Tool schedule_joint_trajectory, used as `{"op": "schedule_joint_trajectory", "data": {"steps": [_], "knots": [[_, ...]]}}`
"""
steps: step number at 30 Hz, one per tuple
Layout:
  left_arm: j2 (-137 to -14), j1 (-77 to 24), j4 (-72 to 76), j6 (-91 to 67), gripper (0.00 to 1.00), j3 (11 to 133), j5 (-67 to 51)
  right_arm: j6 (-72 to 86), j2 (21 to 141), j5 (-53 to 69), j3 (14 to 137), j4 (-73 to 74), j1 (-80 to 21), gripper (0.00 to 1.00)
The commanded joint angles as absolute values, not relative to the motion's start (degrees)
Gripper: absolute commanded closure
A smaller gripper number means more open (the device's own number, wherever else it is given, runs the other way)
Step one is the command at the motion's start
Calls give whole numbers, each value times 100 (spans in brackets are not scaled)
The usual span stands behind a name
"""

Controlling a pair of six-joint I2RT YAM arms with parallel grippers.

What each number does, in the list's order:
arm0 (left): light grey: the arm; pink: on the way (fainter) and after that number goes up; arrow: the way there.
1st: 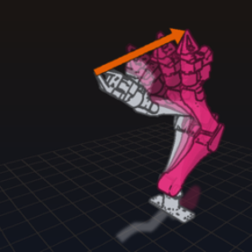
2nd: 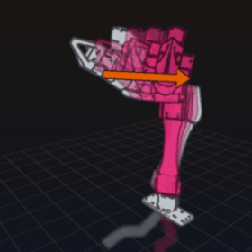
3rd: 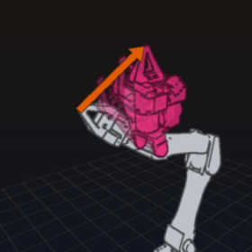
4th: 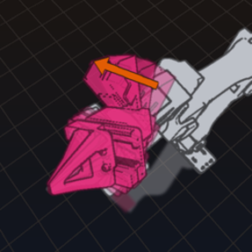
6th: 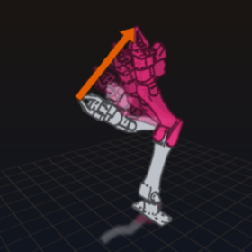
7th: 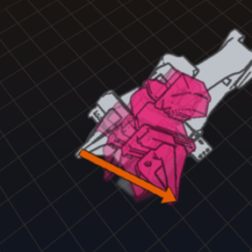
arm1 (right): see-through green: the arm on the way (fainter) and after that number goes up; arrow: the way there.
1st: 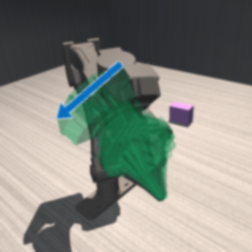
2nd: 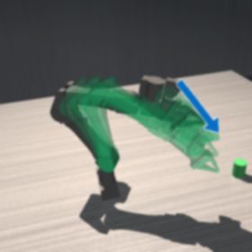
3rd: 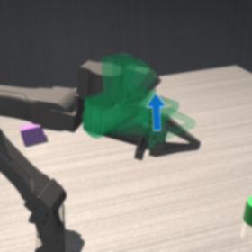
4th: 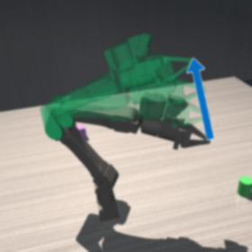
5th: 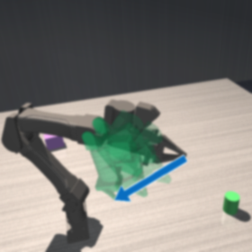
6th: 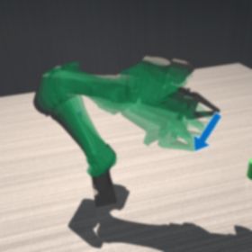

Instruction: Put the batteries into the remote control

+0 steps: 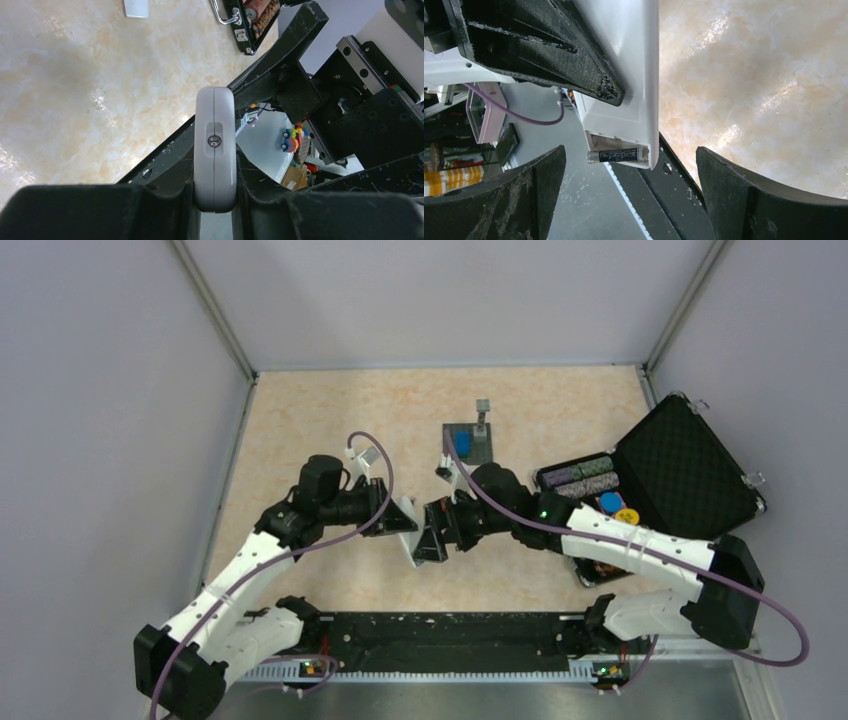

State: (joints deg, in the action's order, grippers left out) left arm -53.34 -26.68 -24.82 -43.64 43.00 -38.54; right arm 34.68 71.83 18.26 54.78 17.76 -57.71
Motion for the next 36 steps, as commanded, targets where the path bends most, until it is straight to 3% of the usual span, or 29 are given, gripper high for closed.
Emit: {"op": "schedule_joint_trajectory", "data": {"steps": [1,36], "knots": [[-5399,-2672,-2181,-4499,100,4501,-4093,3445,7200,1895,5399,1503,-5838,1],[-5379,-2677,-1934,-4741,100,4334,-4256,3680,6911,1792,4766,702,-5853,37]]}}
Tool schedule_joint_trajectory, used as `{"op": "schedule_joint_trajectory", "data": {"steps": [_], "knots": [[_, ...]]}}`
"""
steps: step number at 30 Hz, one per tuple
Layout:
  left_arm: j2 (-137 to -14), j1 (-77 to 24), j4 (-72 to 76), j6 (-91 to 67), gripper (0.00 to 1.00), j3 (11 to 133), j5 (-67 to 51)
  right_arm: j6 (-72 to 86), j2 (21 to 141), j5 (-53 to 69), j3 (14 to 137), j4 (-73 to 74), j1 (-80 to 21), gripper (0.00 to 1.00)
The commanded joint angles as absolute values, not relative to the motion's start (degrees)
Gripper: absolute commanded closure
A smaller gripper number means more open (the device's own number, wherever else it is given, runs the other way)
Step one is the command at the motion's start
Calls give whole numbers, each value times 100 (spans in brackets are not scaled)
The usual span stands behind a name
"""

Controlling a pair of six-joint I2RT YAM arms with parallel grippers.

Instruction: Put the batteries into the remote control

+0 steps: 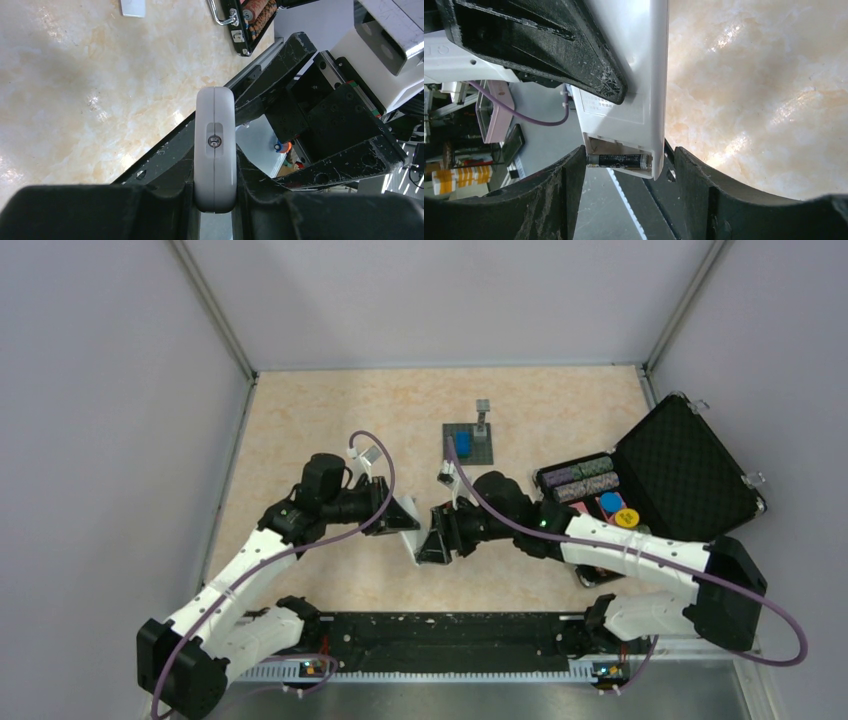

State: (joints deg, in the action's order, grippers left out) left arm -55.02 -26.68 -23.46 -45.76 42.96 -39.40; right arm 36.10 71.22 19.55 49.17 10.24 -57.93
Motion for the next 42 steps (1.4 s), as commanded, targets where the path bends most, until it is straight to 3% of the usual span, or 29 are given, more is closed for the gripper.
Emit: {"op": "schedule_joint_trajectory", "data": {"steps": [1,23,42], "knots": [[-5375,-2674,-1926,-4742,100,4326,-4268,3711,6878,1772,4722,652,-5853,37],[-5215,-2677,-1403,-5102,100,4290,-4890,3793,6632,1343,4168,190,-5845,55],[-5156,-2671,-395,-5927,100,4342,-5474,3576,6435,885,3882,175,-5839,52]]}}
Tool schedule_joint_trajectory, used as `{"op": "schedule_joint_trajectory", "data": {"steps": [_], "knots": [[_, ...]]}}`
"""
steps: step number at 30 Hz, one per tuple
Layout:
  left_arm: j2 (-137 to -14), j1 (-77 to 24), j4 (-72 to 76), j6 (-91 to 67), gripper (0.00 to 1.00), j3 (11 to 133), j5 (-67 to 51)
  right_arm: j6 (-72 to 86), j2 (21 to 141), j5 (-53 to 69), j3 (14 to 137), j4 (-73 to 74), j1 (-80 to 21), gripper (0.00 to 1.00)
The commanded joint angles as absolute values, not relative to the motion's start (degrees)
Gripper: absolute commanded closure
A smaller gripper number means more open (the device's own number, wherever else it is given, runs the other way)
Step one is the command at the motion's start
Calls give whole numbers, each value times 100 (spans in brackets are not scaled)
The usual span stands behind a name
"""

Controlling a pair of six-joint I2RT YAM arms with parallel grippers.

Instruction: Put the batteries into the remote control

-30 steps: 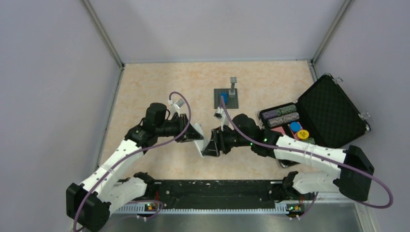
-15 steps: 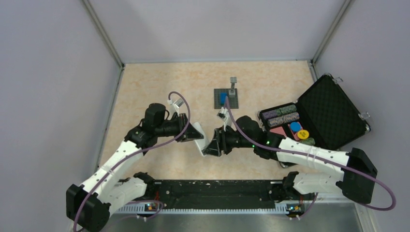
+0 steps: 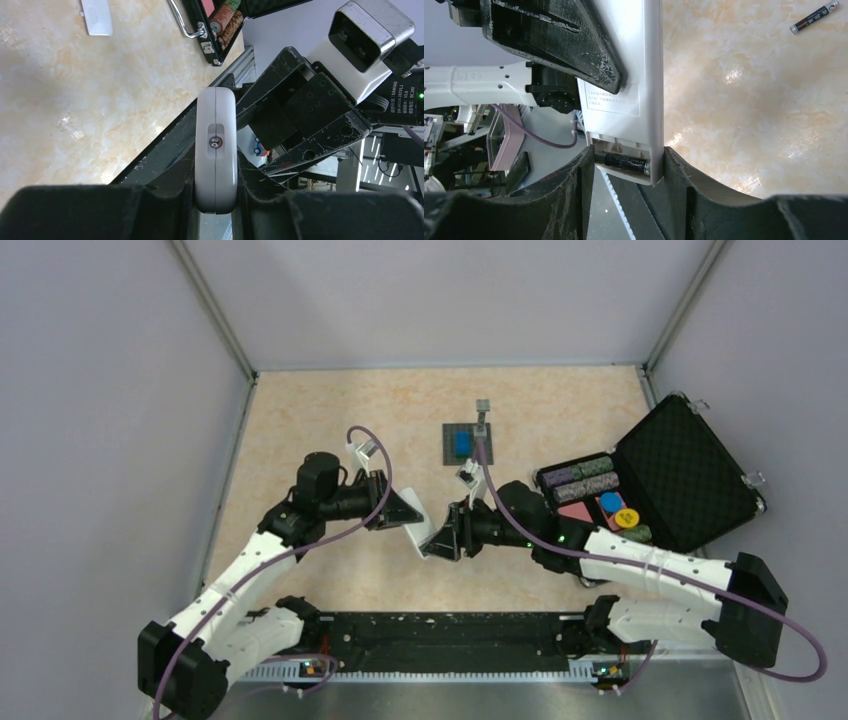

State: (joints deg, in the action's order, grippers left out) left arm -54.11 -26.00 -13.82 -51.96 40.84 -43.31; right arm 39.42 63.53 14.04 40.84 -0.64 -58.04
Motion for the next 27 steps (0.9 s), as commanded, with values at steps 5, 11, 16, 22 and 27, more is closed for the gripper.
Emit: {"op": "schedule_joint_trajectory", "data": {"steps": [5,11,16,22,27], "knots": [[-5161,-2679,-408,-5945,100,4442,-5547,3378,6425,633,3849,356,-5839,52],[-5107,-2676,-615,-5748,100,4495,-5576,3181,6410,402,3858,512,-5841,55],[-5095,-2672,-1188,-5179,100,4613,-5546,3119,6366,293,3886,562,-5840,60],[-5104,-2679,-1201,-5142,100,4606,-5552,3160,6408,527,3954,540,-5843,50],[-5116,-2676,-929,-5366,100,4614,-5601,3335,6414,633,3869,486,-5838,46]]}}
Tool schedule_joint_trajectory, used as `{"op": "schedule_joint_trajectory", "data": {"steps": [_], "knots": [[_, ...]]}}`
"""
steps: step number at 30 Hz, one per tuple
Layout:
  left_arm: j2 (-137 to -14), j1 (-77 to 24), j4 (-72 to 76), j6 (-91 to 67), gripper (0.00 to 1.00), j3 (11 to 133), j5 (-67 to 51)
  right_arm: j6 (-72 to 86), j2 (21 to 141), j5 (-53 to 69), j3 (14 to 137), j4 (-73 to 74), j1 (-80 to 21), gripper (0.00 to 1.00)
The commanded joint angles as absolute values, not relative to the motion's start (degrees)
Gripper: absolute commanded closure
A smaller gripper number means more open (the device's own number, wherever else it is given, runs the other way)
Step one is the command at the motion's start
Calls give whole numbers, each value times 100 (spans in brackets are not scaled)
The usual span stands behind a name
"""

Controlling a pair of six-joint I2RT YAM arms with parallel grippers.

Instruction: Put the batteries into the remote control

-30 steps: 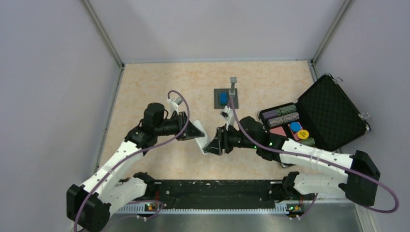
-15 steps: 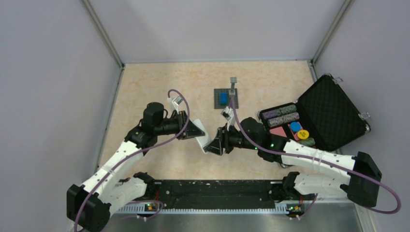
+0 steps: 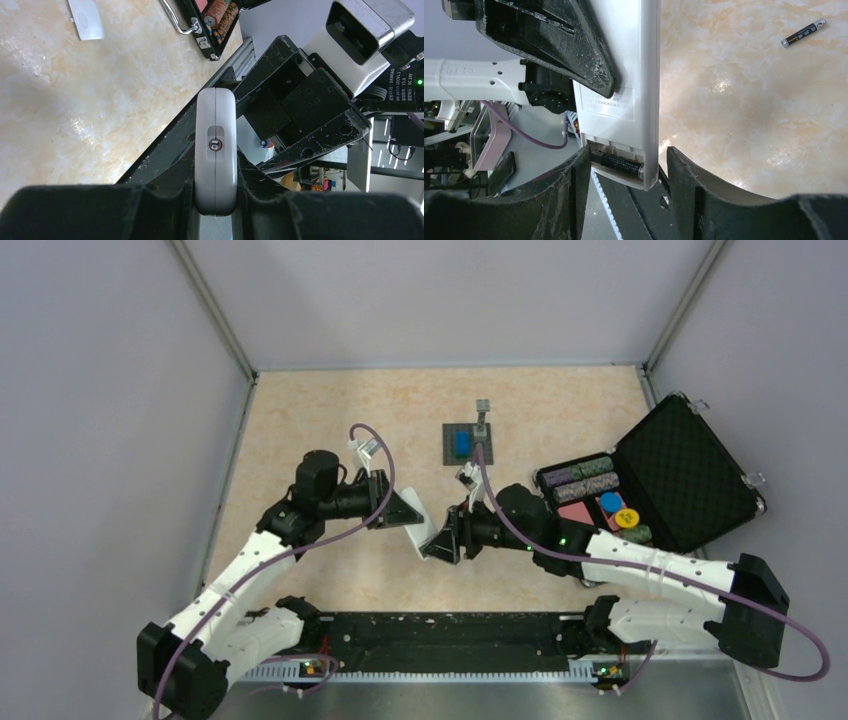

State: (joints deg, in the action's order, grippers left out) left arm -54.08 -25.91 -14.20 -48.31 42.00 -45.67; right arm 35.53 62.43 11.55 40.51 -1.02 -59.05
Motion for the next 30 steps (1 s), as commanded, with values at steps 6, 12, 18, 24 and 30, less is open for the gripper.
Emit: {"op": "schedule_joint_trajectory", "data": {"steps": [6,12,18,24,30], "knots": [[-5108,-2670,-607,-5703,100,4627,-5779,3498,6471,626,3673,414,-5810,45],[-5051,-2662,-311,-5945,100,4624,-6026,3584,6268,688,3404,204,-5690,41],[-4981,-2638,-123,-5978,100,4605,-6184,3554,5902,924,3077,-147,-5554,36],[-4861,-2634,457,-6227,100,4508,-6292,3535,5677,1021,3003,-203,-5482,34],[-4803,-2634,-248,-5538,100,4632,-6121,3638,5577,1246,3155,-204,-5425,33]]}}
